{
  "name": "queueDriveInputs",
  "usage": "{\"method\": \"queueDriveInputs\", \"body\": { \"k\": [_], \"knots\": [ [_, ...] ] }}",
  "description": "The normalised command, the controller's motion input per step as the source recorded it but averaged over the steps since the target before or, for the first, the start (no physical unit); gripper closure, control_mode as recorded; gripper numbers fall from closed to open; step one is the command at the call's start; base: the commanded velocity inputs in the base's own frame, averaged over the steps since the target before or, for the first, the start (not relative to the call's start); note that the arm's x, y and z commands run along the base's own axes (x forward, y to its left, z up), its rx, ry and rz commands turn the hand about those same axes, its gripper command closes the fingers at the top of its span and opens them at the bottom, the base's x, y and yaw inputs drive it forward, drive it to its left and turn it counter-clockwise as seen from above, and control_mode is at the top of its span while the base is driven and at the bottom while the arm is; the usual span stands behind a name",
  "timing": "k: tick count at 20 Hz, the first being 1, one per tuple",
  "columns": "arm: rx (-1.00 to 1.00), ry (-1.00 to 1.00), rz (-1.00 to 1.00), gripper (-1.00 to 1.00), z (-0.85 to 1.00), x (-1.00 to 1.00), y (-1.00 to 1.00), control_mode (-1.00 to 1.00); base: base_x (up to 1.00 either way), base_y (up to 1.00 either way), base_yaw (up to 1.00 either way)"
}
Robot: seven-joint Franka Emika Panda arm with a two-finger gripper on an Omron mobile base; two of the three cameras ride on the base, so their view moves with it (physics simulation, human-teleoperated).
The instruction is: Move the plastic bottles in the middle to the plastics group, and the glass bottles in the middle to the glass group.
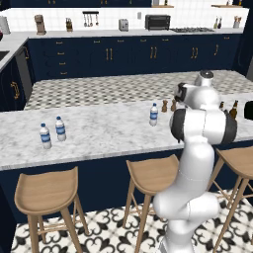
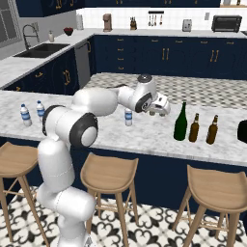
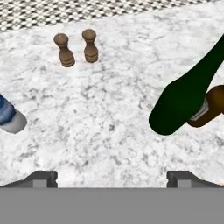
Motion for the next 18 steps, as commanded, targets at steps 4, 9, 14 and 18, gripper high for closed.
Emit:
{"method": "queueDriveInputs", "body": {
  "k": [4,9,14,18],
  "knots": [
    [0.0,0.05,0.14,-1.0,-0.05,0.1,1.0,-1.0,0.0,0.0,0.0],
    [0.0,0.09,0.17,-1.0,-0.07,0.23,1.0,-1.0,0.0,0.0,0.0],
    [-0.01,0.0,0.02,-1.0,0.0,0.32,0.44,-1.0,0.0,0.0,0.0],
    [0.0,0.0,0.0,-1.0,-0.13,0.39,0.13,-1.0,0.0,0.0,0.0]
  ]
}}
